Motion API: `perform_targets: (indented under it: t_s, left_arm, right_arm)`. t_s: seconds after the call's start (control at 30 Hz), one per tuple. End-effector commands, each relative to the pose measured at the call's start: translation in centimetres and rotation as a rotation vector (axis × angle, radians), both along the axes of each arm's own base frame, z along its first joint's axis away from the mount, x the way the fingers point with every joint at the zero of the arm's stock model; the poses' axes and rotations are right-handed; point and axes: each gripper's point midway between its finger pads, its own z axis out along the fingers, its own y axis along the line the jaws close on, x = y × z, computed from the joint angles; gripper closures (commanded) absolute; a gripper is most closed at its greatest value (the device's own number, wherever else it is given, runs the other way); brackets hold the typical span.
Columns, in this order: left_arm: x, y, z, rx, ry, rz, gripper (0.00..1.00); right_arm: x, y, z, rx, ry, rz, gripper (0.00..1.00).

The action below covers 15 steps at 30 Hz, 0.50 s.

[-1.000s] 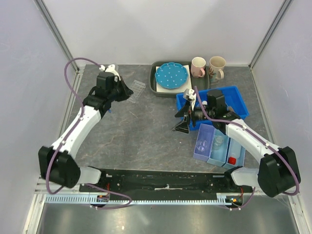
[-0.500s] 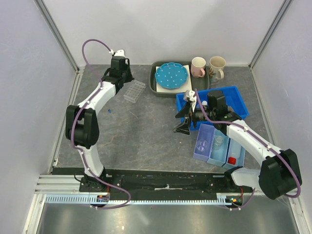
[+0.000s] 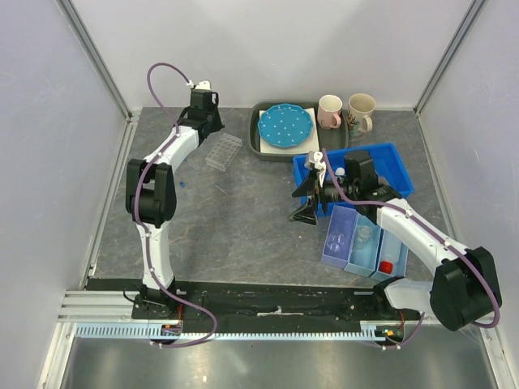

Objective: Organize the chemistry lab equipment

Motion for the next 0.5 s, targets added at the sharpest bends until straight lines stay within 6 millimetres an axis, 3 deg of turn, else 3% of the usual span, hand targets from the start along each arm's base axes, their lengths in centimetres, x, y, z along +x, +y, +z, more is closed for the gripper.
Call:
perform_targets:
  t_s: [0.0, 0.47]
  left_arm:
    - [1.2, -0.2, 1.2, 0.008, -0.031, -0.01, 0.98]
    - [0.1, 0.0, -0.7, 0.009, 0.025, -0.005, 0.98]
  right_arm:
    - [1.0, 0.3, 1.5, 0.015, -0.068, 0.012, 0.02]
    - [1.2, 0.2, 1.3, 0.009, -0.065, 0.005, 0.01]
